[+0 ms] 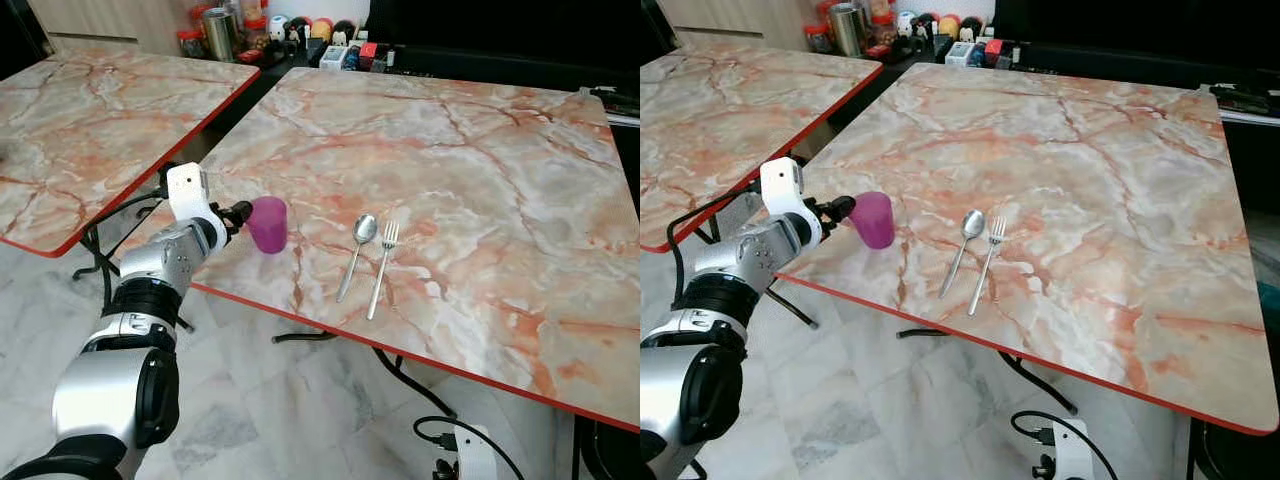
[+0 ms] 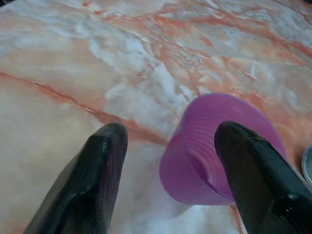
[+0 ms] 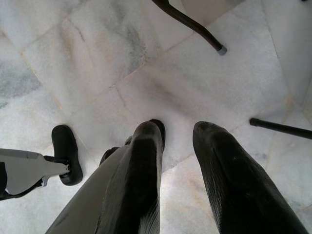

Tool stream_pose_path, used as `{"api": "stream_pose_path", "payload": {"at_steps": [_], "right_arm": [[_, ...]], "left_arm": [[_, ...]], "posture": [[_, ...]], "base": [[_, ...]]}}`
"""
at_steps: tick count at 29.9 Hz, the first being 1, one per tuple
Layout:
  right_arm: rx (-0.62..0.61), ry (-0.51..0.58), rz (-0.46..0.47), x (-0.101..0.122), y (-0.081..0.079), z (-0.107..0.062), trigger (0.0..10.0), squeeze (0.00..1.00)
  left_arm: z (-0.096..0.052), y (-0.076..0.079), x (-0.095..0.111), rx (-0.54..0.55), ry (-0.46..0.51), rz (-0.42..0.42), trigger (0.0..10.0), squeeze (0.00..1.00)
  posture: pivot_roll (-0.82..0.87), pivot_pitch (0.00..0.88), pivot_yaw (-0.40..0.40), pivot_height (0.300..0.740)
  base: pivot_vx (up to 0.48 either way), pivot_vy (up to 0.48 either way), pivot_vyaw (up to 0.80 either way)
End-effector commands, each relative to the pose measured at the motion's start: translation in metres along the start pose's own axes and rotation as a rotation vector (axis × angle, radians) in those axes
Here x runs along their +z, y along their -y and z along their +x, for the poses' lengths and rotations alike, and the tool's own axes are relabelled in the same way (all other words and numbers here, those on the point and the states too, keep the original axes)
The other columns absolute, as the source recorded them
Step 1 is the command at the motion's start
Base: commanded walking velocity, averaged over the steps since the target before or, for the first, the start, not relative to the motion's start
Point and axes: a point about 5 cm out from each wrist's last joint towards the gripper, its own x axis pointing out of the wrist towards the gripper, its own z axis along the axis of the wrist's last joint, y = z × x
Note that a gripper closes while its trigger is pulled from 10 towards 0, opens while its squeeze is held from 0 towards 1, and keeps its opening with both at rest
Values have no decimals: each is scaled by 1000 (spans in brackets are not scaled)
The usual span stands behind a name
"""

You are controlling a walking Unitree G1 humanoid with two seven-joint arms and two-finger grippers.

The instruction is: Setting the table

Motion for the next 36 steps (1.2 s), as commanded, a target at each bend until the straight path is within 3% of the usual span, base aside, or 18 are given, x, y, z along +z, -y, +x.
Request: {"api": "stream_pose_path", "payload": {"at_steps": [1, 15, 36], "right_arm": [[-4, -4, 19, -2, -1, 0, 10000, 0], [-13, -15, 15, -7, 3, -1, 10000, 0], [-8, -33, -35, -13, 10, -4, 10000, 0]], "left_arm": [[2, 3, 7, -7, 21, -8, 10000, 0], [2, 4, 17, 15, 65, -34, 10000, 0], [0, -3, 11, 63, 90, -77, 10000, 0]], "posture": [[-82, 92, 67, 740], [-95, 126, 41, 740], [-120, 114, -28, 740]], "base": [[0, 0, 0], [0, 0, 0], [0, 0, 0]]}}
